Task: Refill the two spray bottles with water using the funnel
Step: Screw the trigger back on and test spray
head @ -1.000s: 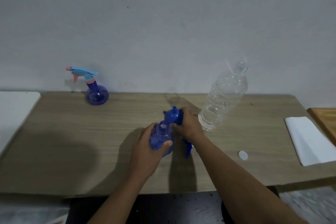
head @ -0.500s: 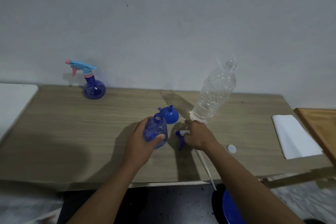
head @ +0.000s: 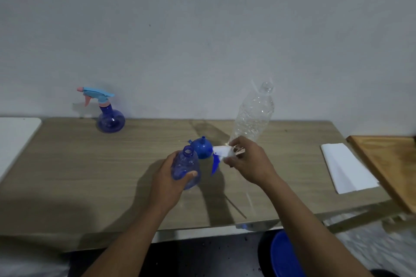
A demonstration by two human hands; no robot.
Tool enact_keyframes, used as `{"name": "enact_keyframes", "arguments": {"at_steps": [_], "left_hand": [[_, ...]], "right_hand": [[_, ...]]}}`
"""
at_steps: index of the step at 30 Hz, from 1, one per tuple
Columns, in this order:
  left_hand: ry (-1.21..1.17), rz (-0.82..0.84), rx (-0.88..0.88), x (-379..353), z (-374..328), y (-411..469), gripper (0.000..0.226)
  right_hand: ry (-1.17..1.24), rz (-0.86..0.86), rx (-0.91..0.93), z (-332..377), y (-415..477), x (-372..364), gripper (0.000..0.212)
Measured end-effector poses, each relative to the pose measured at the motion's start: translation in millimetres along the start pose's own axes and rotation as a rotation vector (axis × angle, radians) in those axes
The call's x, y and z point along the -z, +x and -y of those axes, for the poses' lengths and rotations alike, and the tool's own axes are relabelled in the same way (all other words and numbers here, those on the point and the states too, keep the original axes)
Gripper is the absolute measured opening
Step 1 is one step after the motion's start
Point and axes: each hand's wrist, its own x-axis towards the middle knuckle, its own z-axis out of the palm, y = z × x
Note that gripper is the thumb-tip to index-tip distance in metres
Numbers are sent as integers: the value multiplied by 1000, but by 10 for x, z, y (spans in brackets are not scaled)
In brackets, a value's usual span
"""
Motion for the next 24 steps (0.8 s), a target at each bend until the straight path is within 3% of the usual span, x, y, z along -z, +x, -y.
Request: {"name": "enact_keyframes", "arguments": {"at_steps": [4, 9, 24], "left_hand": [[-46, -5, 32, -6, 39, 42, 57], [-81, -21, 50, -31, 100, 69, 57], [-104, 23, 53, 30, 99, 50, 57]], "right_hand": [[313, -197, 109, 683, -107, 237, 36], [519, -330, 238, 1250, -106, 281, 38], [638, -394, 378, 1643, -129, 109, 39]]}}
